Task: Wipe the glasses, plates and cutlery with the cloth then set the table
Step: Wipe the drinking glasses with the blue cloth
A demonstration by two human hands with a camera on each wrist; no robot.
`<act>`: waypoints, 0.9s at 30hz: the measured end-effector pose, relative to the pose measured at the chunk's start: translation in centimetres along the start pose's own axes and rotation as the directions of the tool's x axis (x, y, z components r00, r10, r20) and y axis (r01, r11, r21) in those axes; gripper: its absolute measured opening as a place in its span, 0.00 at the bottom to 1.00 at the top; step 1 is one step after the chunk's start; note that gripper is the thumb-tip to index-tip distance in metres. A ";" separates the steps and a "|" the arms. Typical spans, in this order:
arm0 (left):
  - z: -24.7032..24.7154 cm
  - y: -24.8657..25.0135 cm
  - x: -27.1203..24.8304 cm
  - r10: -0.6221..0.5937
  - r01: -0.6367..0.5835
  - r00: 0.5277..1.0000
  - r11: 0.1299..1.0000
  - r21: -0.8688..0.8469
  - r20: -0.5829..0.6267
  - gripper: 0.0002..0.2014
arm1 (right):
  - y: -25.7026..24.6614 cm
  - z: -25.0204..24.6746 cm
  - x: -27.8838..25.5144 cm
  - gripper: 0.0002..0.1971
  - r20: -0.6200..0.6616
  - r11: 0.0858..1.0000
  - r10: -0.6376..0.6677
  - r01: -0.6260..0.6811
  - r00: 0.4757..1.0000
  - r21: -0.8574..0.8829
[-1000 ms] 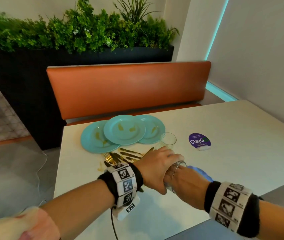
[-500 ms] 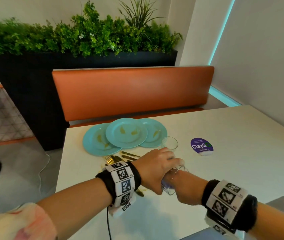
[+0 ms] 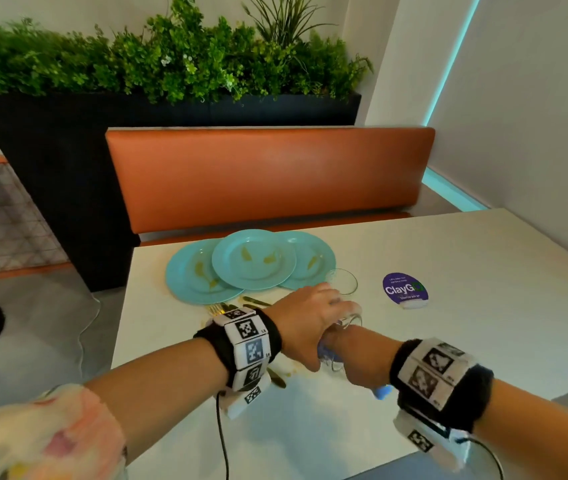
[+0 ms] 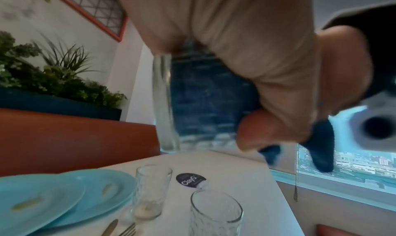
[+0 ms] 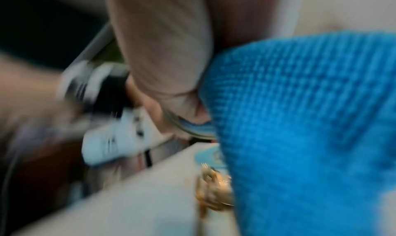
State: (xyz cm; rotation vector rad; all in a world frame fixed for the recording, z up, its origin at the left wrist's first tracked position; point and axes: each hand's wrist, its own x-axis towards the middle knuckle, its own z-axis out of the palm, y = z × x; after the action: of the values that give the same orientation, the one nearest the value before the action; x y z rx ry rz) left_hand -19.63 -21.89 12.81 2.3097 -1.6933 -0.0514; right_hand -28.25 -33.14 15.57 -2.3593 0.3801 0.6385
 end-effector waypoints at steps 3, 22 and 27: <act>0.1 0.0 0.1 -0.079 0.088 0.992 0.991 -0.100 0.095 0.44 | 0.5 0.0 0.0 0.20 -0.125 0.983 0.020 -0.043 0.992 -0.181; 4.4 0.5 -0.9 -0.047 0.036 0.994 0.994 -0.107 -0.100 0.39 | 3.9 1.8 2.1 0.08 0.011 1.000 -0.012 0.012 1.000 0.019; 5.9 -0.2 -1.7 -0.015 -0.006 0.926 0.999 -0.054 -0.377 0.29 | 1.6 2.1 1.9 0.09 0.057 0.708 -0.135 0.056 0.989 0.704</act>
State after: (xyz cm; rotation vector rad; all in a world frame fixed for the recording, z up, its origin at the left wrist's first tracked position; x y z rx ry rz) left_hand -21.07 -21.45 6.85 2.1141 -1.4707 0.3225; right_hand -28.05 -33.13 12.28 -1.5862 0.3676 0.4517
